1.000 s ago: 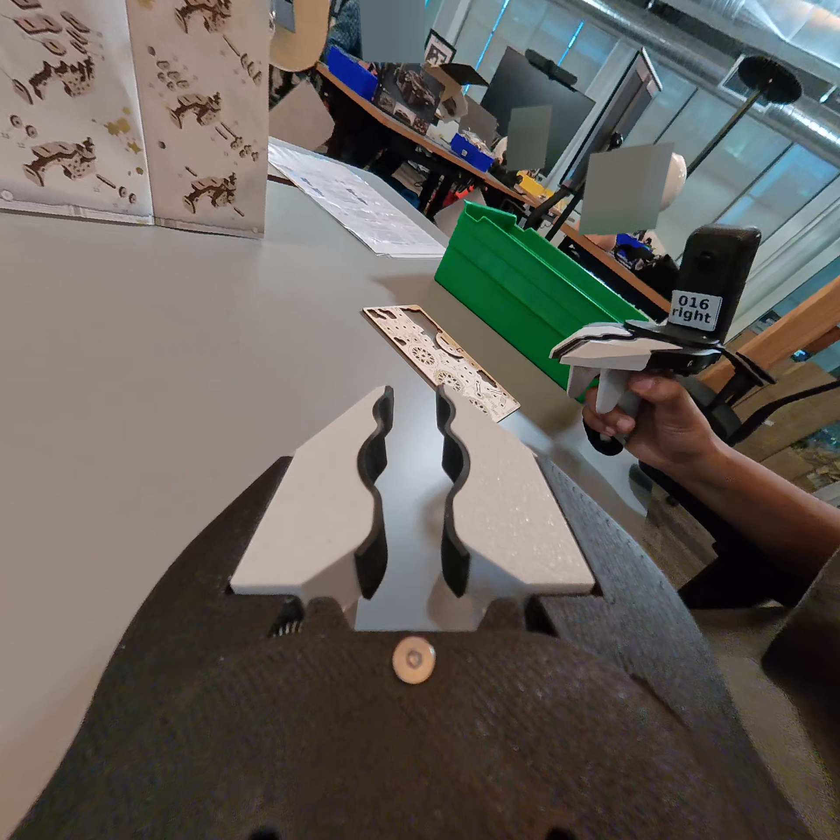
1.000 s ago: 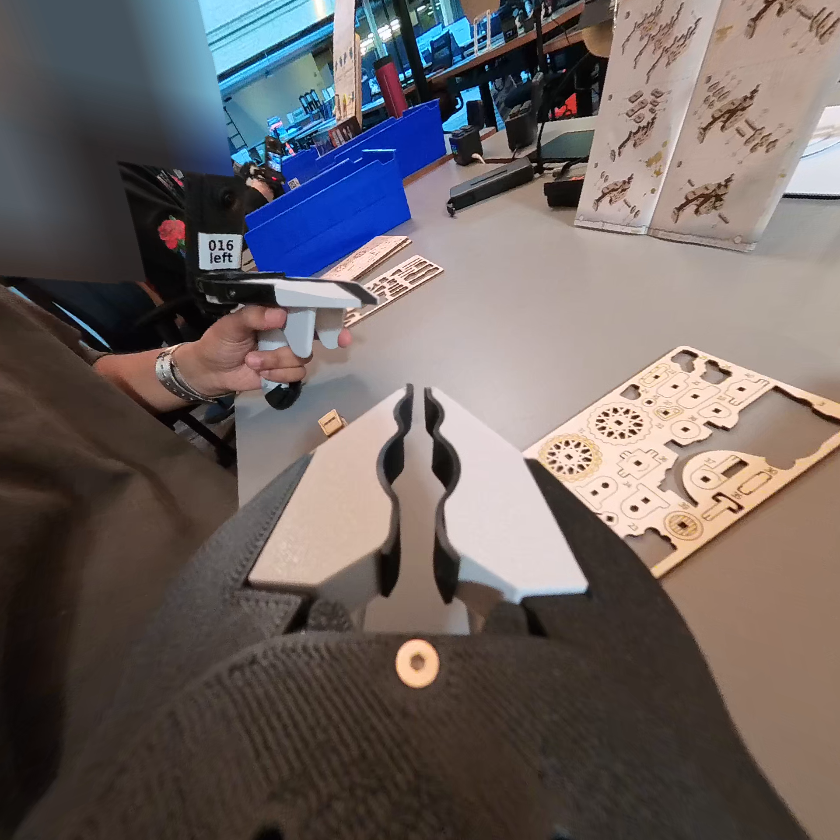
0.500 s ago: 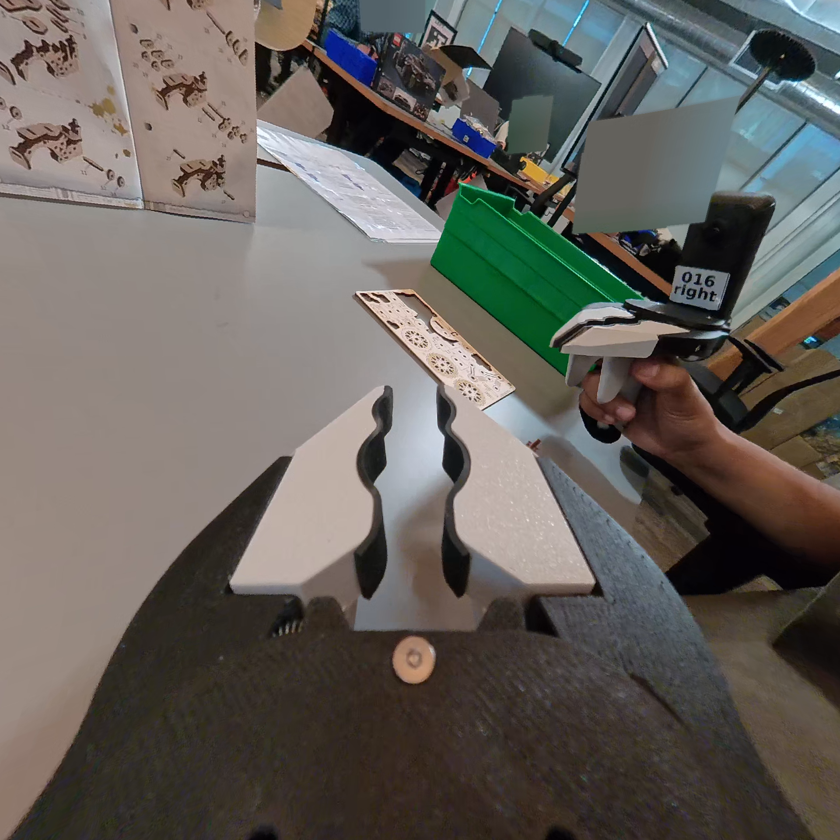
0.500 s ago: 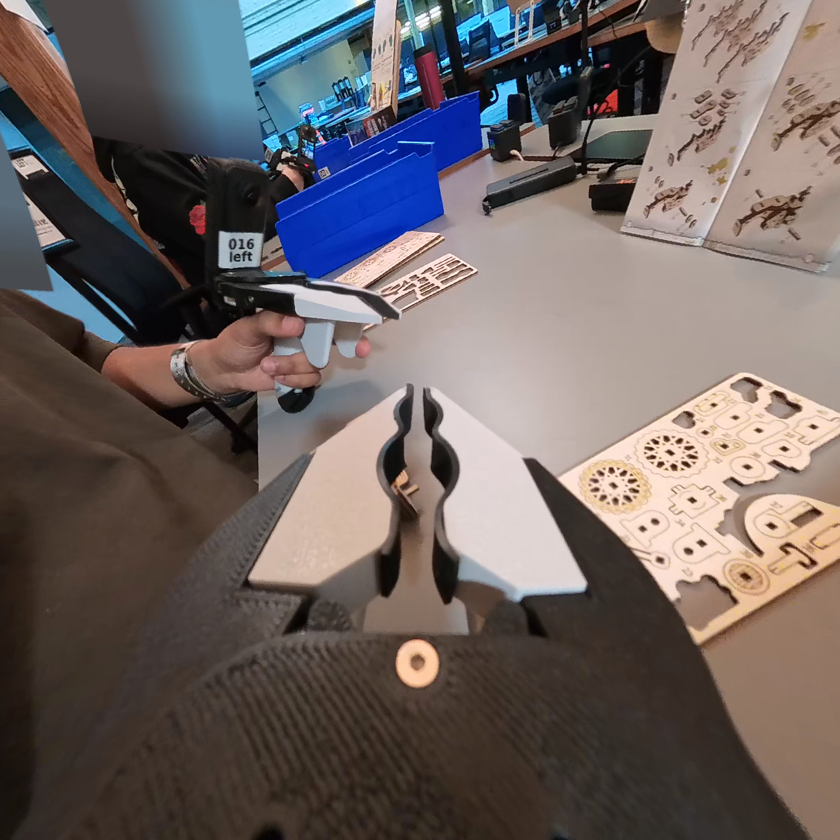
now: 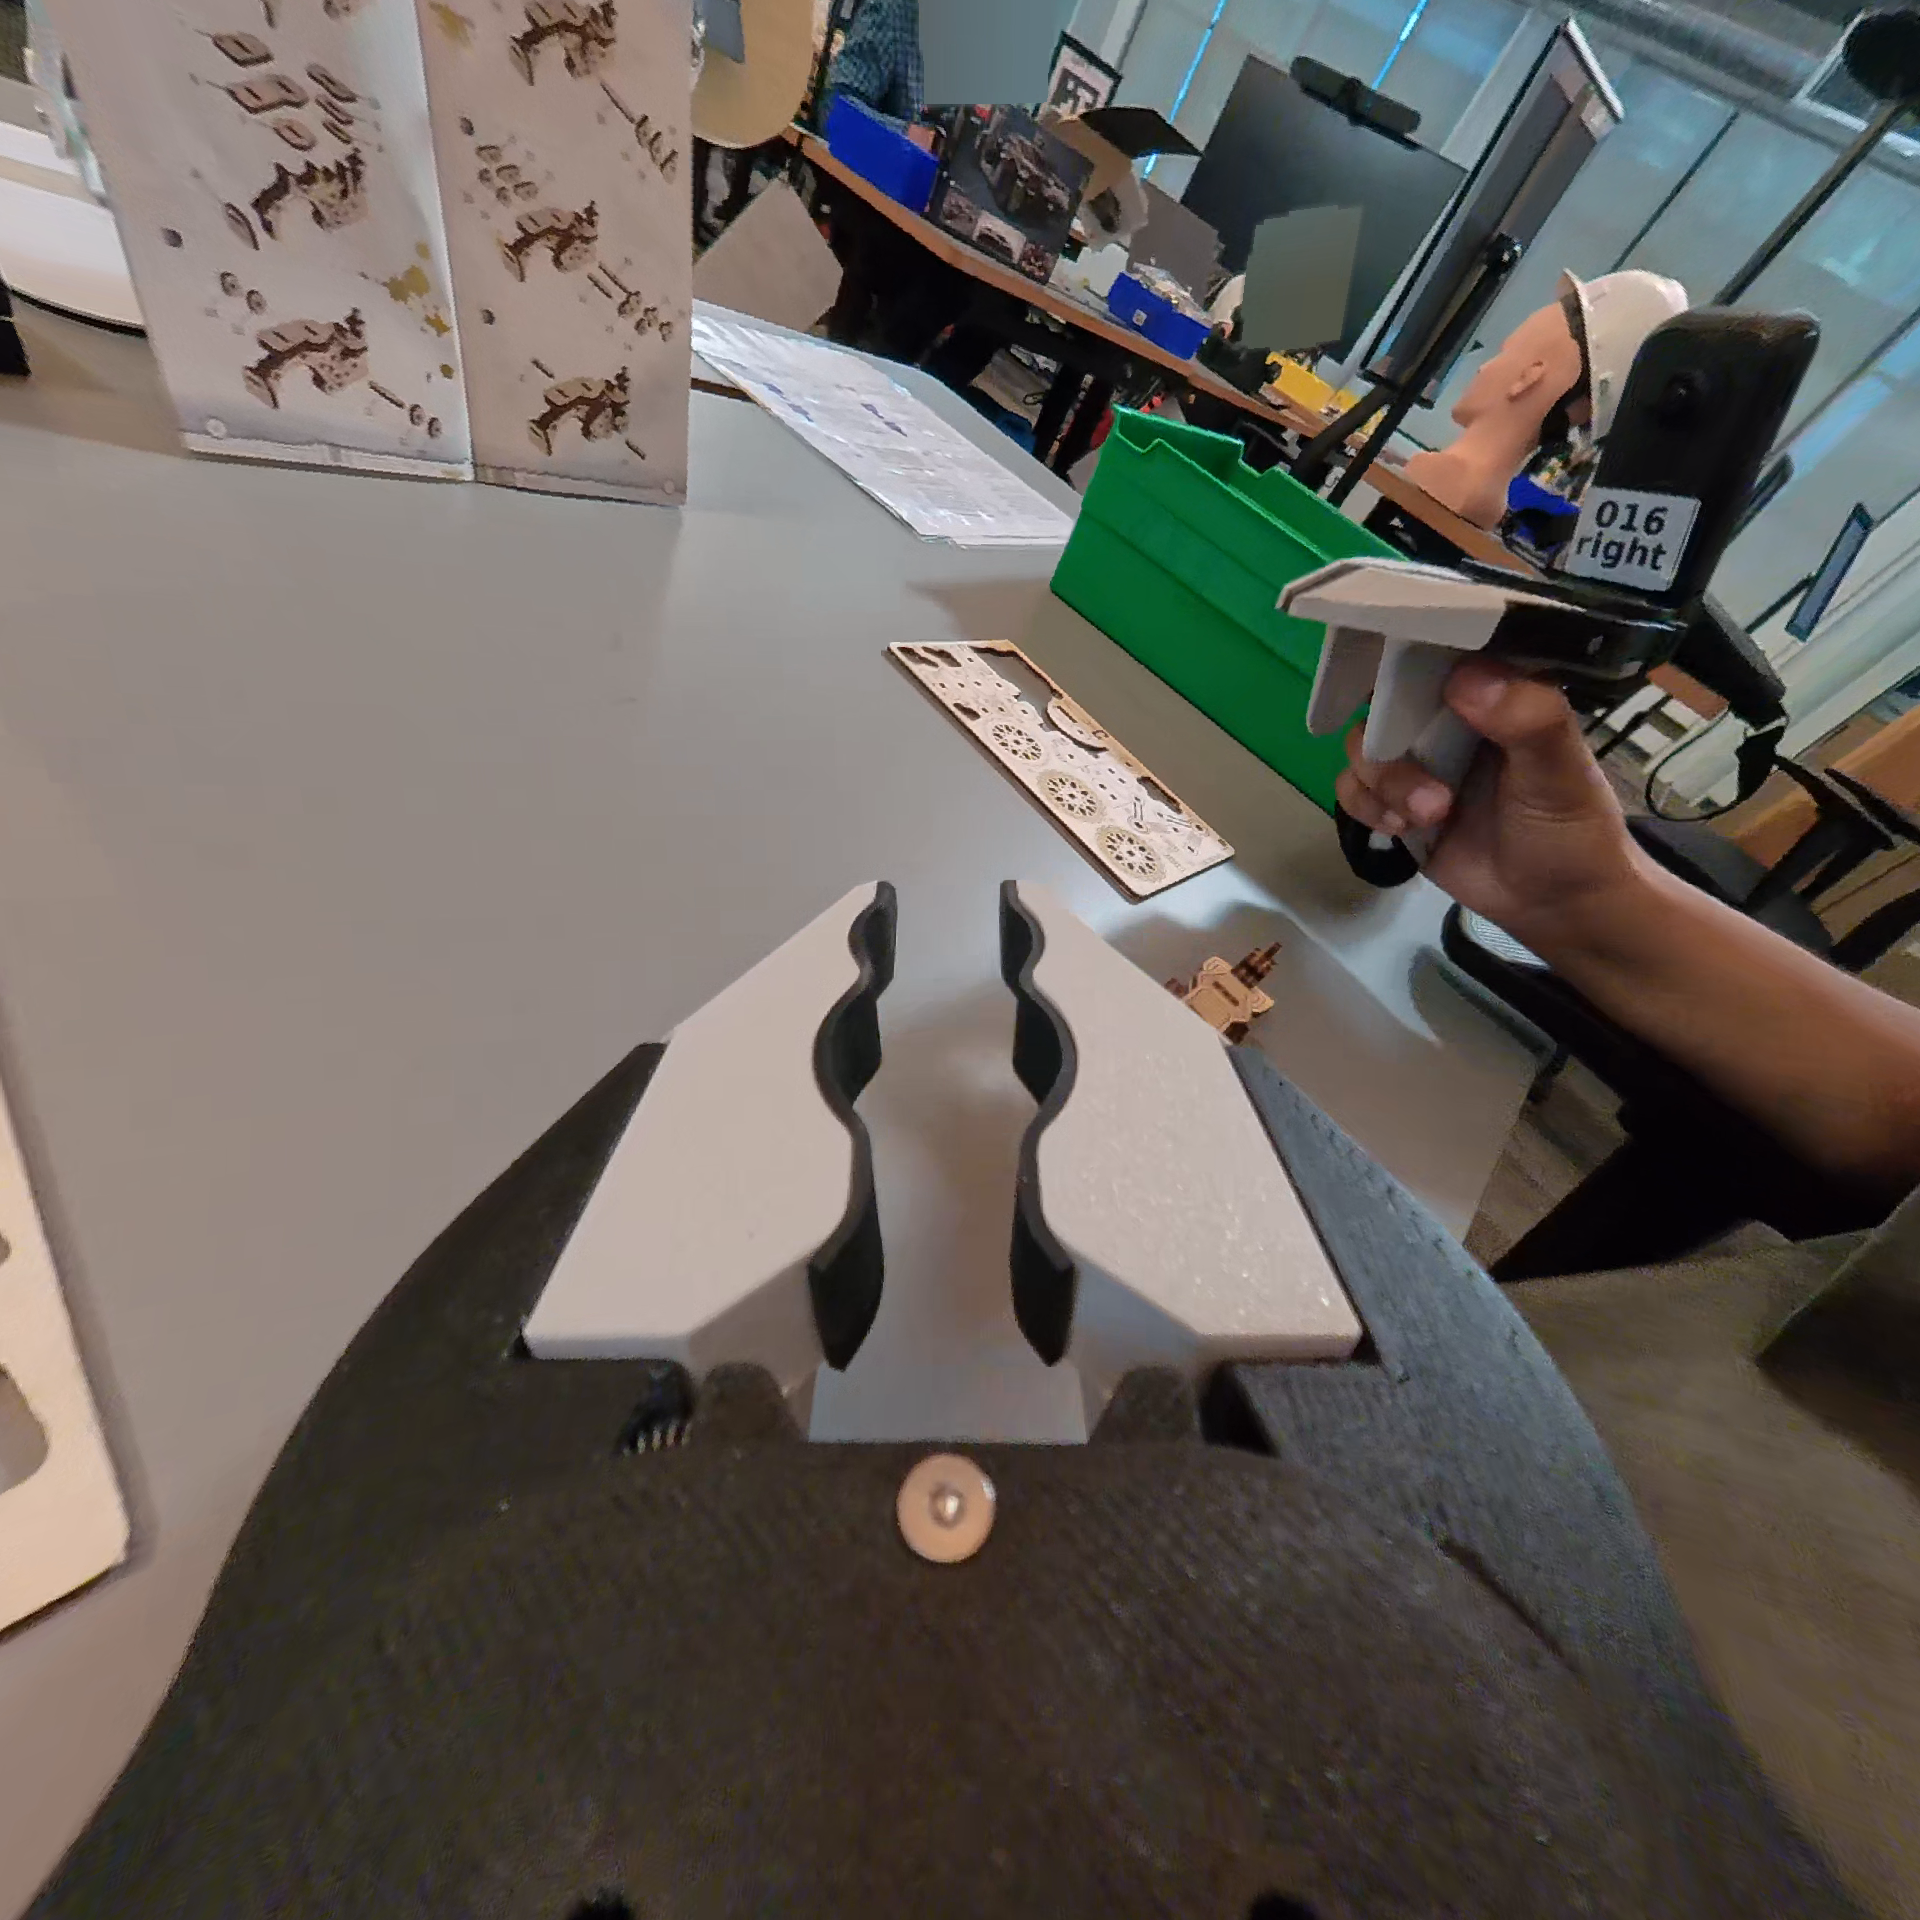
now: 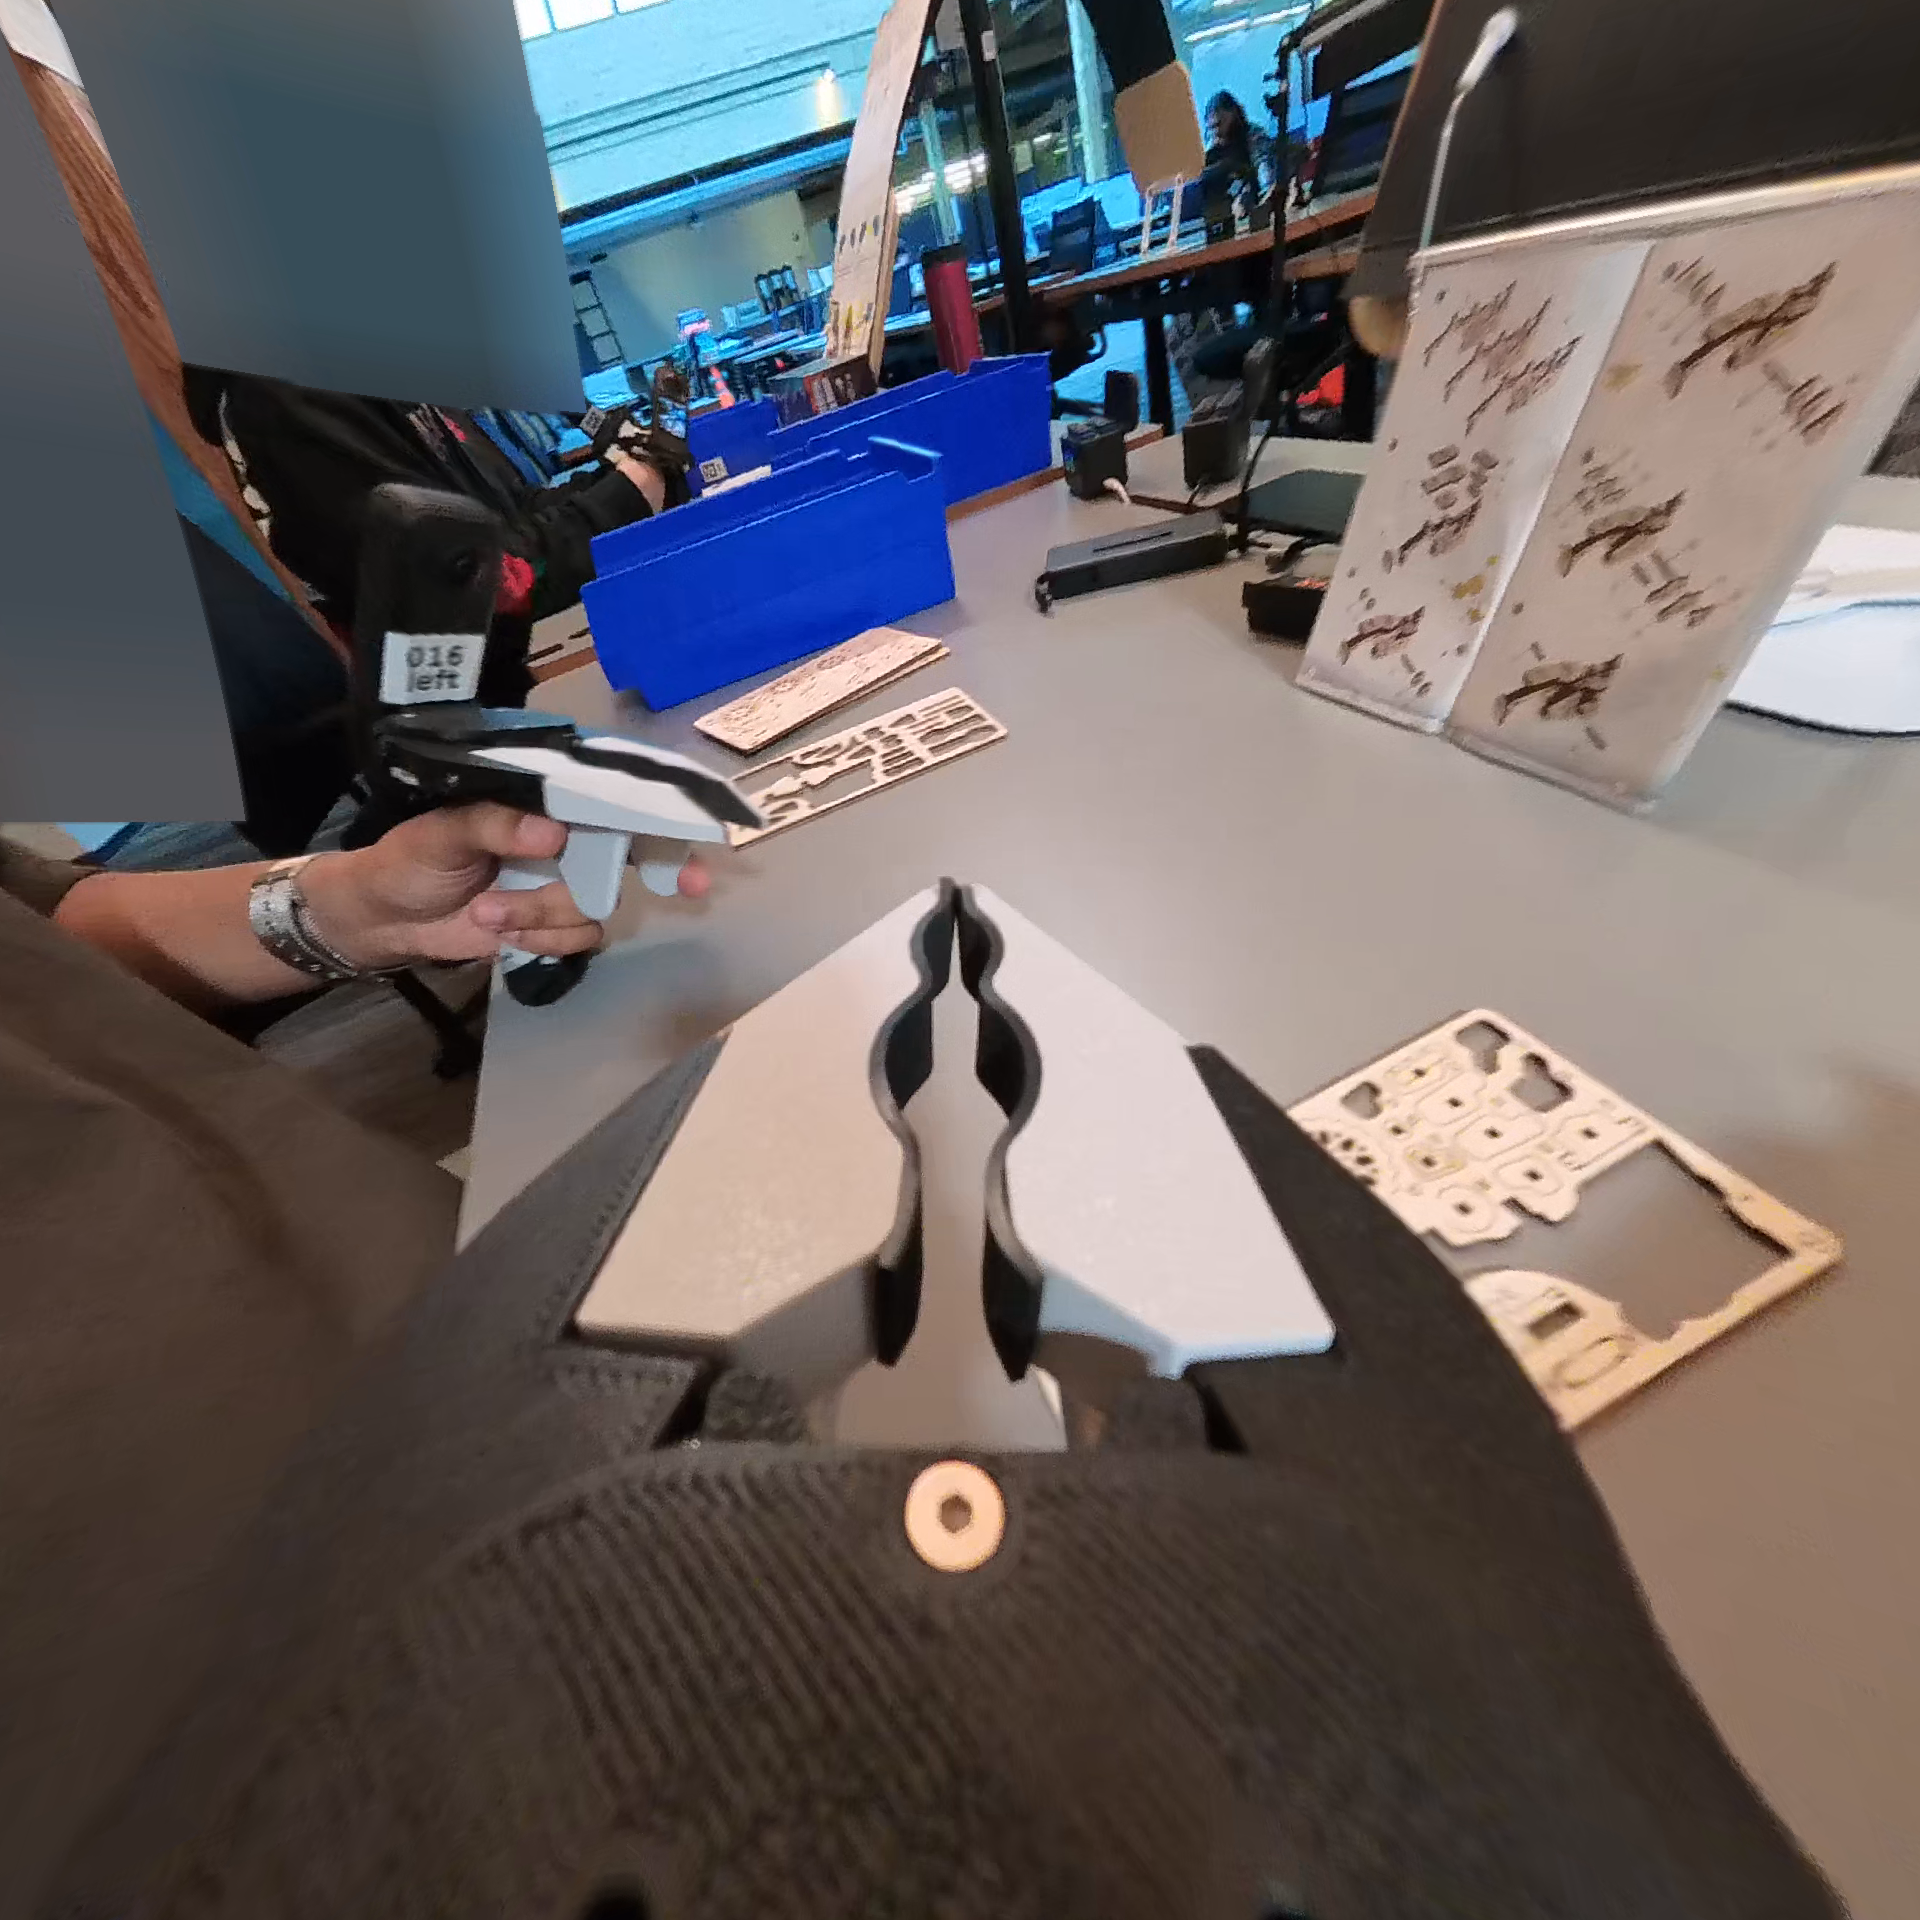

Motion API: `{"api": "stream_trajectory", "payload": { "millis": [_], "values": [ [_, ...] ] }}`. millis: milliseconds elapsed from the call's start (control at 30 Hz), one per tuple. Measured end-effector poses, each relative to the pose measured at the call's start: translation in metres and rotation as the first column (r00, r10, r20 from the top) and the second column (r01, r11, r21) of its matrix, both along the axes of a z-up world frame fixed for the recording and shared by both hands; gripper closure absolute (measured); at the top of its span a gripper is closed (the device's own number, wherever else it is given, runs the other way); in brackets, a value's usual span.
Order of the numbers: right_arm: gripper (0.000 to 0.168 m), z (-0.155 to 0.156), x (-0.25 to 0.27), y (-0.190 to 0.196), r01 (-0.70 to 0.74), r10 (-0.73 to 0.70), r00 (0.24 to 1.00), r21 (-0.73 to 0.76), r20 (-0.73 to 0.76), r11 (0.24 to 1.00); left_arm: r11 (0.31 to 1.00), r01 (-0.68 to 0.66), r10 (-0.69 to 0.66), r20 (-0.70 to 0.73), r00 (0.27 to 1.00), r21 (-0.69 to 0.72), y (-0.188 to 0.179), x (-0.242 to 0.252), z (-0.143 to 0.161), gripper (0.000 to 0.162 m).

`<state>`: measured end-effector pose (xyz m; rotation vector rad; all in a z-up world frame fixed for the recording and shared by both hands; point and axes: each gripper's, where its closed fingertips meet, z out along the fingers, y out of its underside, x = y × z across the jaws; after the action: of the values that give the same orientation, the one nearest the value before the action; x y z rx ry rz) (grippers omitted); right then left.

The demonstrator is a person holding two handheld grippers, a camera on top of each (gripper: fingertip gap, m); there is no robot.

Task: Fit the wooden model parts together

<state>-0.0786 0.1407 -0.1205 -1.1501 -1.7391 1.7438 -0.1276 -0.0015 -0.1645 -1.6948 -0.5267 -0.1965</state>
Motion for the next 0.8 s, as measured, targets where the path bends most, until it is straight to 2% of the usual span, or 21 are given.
{"api": "stream_trajectory", "payload": {
  "millis": [133,267,400,567,800],
  "values": [
    [0.168,-0.002,-0.012,0.02,0.061,-0.061,0.998,0.032,0.002,0.998,0.999,-0.037,0.036,0.039,0.999,0.013,-0.012,-0.006,-0.001,0.144],
    [0.168,0.0,-0.016,0.028,0.082,-0.081,0.997,-0.024,0.009,0.996,0.999,-0.051,0.051,0.043,0.998,0.015,-0.017,-0.007,-0.001,0.142],
    [0.168,-0.001,-0.016,0.021,0.052,-0.051,0.999,-0.074,0.019,0.996,1.0,-0.026,0.027,0.061,0.998,-0.015,-0.012,-0.006,-0.006,0.139],
    [0.168,-0.011,-0.012,0.009,0.005,-0.003,0.999,-0.033,0.051,0.999,1.0,-0.02,0.022,0.104,0.994,-0.012,-0.007,-0.013,-0.009,0.131],
    [0.168,-0.018,0.005,-0.003,-0.007,0.007,0.997,0.0,0.073,1.0,1.0,-0.024,0.025,0.095,0.995,-0.002,0.008,-0.023,-0.007,0.124]
  ]
}}
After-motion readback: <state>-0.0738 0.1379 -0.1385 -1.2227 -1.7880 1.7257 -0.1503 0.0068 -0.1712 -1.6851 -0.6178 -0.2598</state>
